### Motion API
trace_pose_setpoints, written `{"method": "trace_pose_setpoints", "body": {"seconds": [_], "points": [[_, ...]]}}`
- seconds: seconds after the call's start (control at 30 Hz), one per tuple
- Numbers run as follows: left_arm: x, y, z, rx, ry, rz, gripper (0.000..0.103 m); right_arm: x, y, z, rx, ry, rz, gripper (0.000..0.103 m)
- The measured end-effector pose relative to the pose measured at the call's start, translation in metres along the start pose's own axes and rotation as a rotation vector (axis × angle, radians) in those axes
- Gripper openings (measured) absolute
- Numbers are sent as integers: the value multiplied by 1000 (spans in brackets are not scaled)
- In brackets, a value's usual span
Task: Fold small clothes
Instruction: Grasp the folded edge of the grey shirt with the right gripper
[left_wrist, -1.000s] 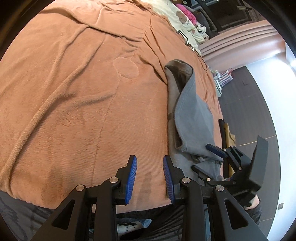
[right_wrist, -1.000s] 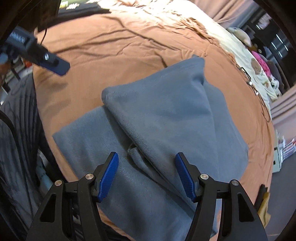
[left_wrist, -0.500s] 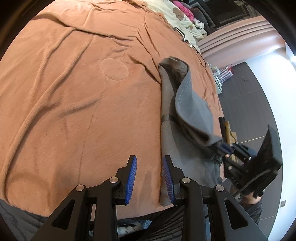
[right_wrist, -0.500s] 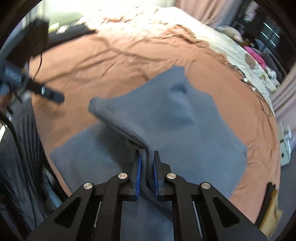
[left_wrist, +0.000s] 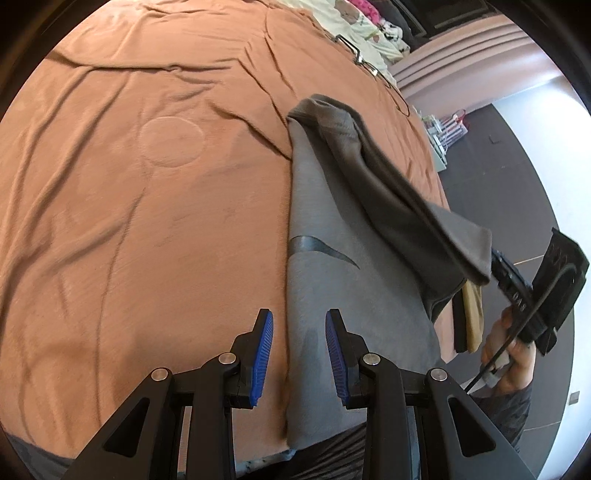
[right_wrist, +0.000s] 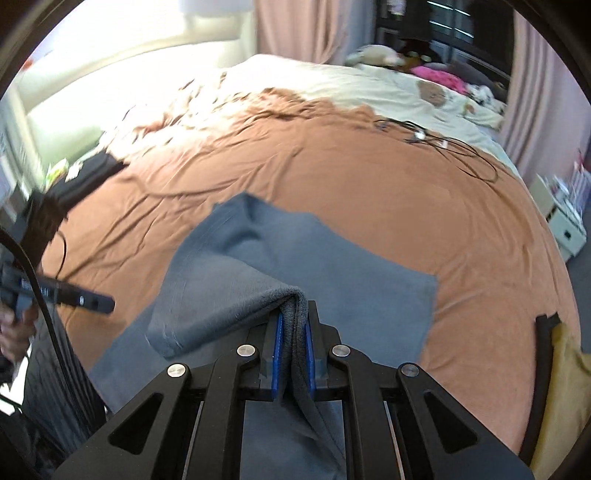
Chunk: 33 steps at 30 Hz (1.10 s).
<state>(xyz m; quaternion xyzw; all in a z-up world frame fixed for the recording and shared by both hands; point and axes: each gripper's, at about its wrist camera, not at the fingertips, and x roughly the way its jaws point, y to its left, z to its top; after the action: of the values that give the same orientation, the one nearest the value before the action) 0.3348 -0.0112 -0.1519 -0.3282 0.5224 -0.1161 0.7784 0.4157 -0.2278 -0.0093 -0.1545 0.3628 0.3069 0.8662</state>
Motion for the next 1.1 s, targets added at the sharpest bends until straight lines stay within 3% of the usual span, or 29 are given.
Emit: {"method": "trace_pose_setpoints", "body": {"seconds": [0.2, 0.4, 0.53, 0.8, 1.1], "points": [[14, -8, 8, 12, 22, -1, 31, 24, -53, -7, 179, -2, 13, 7], [23, -11, 16, 23, 47, 27, 31, 62, -108, -19, 409, 54, 73, 7], [27, -14, 21, 28, 55, 50, 31, 91, -124, -33, 510, 95, 95, 7], [38, -18, 19, 27, 75, 79, 31, 98, -146, -35, 568, 90, 148, 7], [40, -20, 23, 33, 78, 87, 31, 71, -132, -28, 472, 32, 86, 7]]}}
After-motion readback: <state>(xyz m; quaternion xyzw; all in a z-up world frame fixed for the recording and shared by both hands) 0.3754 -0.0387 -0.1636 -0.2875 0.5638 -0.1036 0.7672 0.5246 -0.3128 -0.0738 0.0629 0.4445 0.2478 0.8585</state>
